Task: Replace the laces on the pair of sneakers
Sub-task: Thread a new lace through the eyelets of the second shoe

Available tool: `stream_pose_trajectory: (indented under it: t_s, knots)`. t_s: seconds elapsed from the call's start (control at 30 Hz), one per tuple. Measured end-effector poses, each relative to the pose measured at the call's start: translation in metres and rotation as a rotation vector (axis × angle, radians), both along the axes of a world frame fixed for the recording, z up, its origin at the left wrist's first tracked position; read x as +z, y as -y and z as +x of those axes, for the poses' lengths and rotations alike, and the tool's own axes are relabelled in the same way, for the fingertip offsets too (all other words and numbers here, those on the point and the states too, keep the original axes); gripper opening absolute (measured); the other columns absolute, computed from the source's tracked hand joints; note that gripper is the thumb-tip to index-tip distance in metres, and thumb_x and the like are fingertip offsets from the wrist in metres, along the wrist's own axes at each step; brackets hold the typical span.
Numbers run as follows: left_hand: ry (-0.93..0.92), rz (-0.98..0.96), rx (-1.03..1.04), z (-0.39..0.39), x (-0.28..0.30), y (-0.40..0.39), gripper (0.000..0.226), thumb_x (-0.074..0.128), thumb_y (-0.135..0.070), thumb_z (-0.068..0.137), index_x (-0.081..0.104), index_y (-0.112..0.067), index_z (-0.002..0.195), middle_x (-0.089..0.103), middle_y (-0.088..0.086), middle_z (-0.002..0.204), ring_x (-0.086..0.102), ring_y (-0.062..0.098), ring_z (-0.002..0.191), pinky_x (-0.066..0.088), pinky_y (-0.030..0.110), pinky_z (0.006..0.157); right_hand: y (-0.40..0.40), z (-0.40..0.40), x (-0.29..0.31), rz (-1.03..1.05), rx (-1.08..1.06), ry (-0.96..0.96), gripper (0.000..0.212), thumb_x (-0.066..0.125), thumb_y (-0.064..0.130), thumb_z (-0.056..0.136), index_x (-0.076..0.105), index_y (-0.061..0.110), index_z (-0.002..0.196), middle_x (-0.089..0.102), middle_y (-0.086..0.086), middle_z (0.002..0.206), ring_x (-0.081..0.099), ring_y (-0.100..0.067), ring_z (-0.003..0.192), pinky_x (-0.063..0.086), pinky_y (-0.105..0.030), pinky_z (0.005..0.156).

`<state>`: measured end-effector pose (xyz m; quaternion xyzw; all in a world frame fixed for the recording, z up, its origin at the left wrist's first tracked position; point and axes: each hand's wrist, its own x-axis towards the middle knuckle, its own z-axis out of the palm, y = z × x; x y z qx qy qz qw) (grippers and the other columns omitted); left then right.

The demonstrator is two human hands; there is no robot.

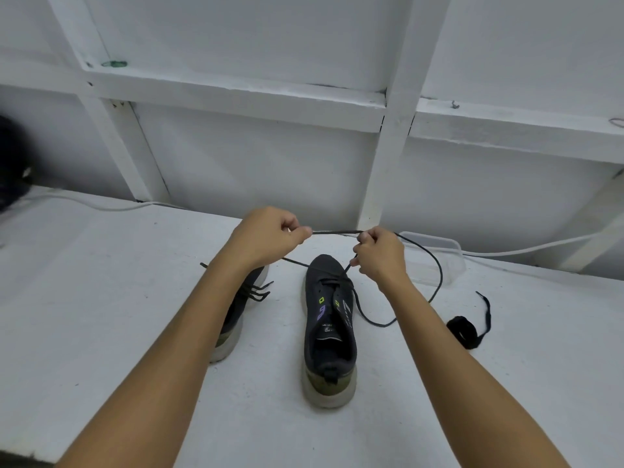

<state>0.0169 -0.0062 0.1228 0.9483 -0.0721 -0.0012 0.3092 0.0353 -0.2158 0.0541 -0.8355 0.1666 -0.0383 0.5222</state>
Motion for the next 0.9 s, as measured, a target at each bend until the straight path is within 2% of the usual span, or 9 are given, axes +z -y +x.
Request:
stream_pose_trajectory:
  t_s: [0.13, 0.27, 0.33, 0.4, 0.5, 0.57, 0.67, 0.73, 0.9]
  knots:
    - [0.265, 0.204, 0.003, 0.005, 0.003, 0.01, 0.044, 0.063, -0.055, 0.089, 0.054, -0.023, 0.061, 0.049, -0.007, 0.055, 0.049, 0.014, 0.058, 0.031, 0.025, 0.054, 0.008, -0.002, 0.0, 0.0, 0.013, -0.012, 0.019, 0.043, 0.008, 0.1, 0.059, 0.01, 0.091, 0.07, -0.009, 0.089, 0.07, -0.014, 0.056, 0.053, -0.034, 0.062]
    - [0.575, -0.053, -0.079, 0.005, 0.008, 0.017, 0.034, 0.074, -0.051, 0.081, 0.067, -0.022, 0.063, 0.048, -0.011, 0.056, 0.045, 0.009, 0.057, 0.035, 0.025, 0.054, 0.011, -0.004, 0.003, 0.047, 0.013, -0.015, 0.019, 0.041, 0.007, 0.102, 0.059, 0.007, 0.093, 0.067, -0.009, 0.086, 0.069, -0.016, 0.058, 0.049, -0.03, 0.053]
    - [0.449, -0.178, -0.099, 0.007, 0.015, 0.014, 0.027, 0.079, -0.041, 0.082, 0.07, -0.02, 0.068, 0.053, -0.012, 0.057, 0.048, 0.006, 0.059, 0.034, 0.019, 0.056, 0.013, -0.004, 0.002, 0.045, 0.017, -0.011, 0.02, 0.042, 0.008, 0.102, 0.058, 0.009, 0.091, 0.069, -0.01, 0.088, 0.07, -0.016, 0.059, 0.05, -0.029, 0.055]
    - [0.287, -0.057, -0.131, 0.01, 0.019, 0.009, 0.024, 0.072, -0.04, 0.089, 0.071, -0.02, 0.076, 0.058, -0.01, 0.062, 0.05, 0.003, 0.059, 0.034, 0.015, 0.056, 0.016, -0.003, -0.001, -0.043, 0.013, -0.013, 0.018, 0.045, 0.011, 0.101, 0.061, 0.013, 0.094, 0.071, -0.01, 0.097, 0.071, -0.022, 0.074, 0.054, -0.035, 0.067]
    - [0.199, -0.009, -0.157, 0.013, 0.018, 0.006, 0.024, 0.065, -0.037, 0.095, 0.072, -0.018, 0.082, 0.06, -0.002, 0.065, 0.047, 0.006, 0.057, 0.032, 0.013, 0.052, 0.017, -0.008, 0.003, -0.21, 0.115, 0.086, 0.035, 0.061, 0.018, 0.099, 0.059, 0.022, 0.133, 0.063, 0.003, 0.126, 0.061, -0.017, 0.1, 0.048, -0.033, 0.091]
    - [0.181, -0.051, -0.162, 0.013, 0.014, 0.007, 0.024, 0.065, -0.036, 0.096, 0.071, -0.018, 0.081, 0.059, -0.001, 0.064, 0.044, 0.007, 0.055, 0.033, 0.014, 0.052, 0.01, -0.013, 0.012, -0.217, 0.271, 0.236, 0.054, 0.07, 0.023, 0.094, 0.052, 0.03, 0.145, 0.057, 0.012, 0.129, 0.061, -0.01, 0.088, 0.048, -0.025, 0.09]
    - [0.143, -0.086, -0.18, 0.011, 0.008, 0.014, 0.023, 0.066, -0.038, 0.095, 0.071, -0.021, 0.08, 0.053, -0.006, 0.059, 0.042, 0.005, 0.052, 0.032, 0.016, 0.05, -0.004, -0.014, 0.025, -0.221, 0.458, 0.351, 0.034, 0.07, 0.025, 0.094, 0.068, 0.03, 0.128, 0.067, 0.022, 0.104, 0.058, -0.001, 0.073, 0.045, -0.013, 0.077]
    - [0.109, -0.117, -0.182, 0.009, 0.006, 0.014, 0.023, 0.065, -0.038, 0.096, 0.071, -0.023, 0.08, 0.047, -0.008, 0.054, 0.039, 0.006, 0.049, 0.03, 0.017, 0.048, -0.007, -0.008, 0.025, -0.285, 0.451, 0.379, 0.016, 0.064, 0.021, 0.097, 0.077, 0.025, 0.106, 0.071, 0.02, 0.085, 0.06, 0.002, 0.074, 0.047, -0.022, 0.073]
    - [-0.02, -0.038, -0.131, 0.005, -0.006, -0.013, 0.024, 0.055, -0.041, 0.1, 0.073, -0.032, 0.087, 0.038, -0.007, 0.05, 0.032, 0.008, 0.045, 0.029, 0.026, 0.051, 0.032, 0.013, 0.008, -0.305, 0.075, 0.176, 0.021, 0.057, 0.017, 0.097, 0.076, 0.022, 0.093, 0.077, 0.003, 0.088, 0.069, -0.019, 0.086, 0.053, -0.034, 0.077]
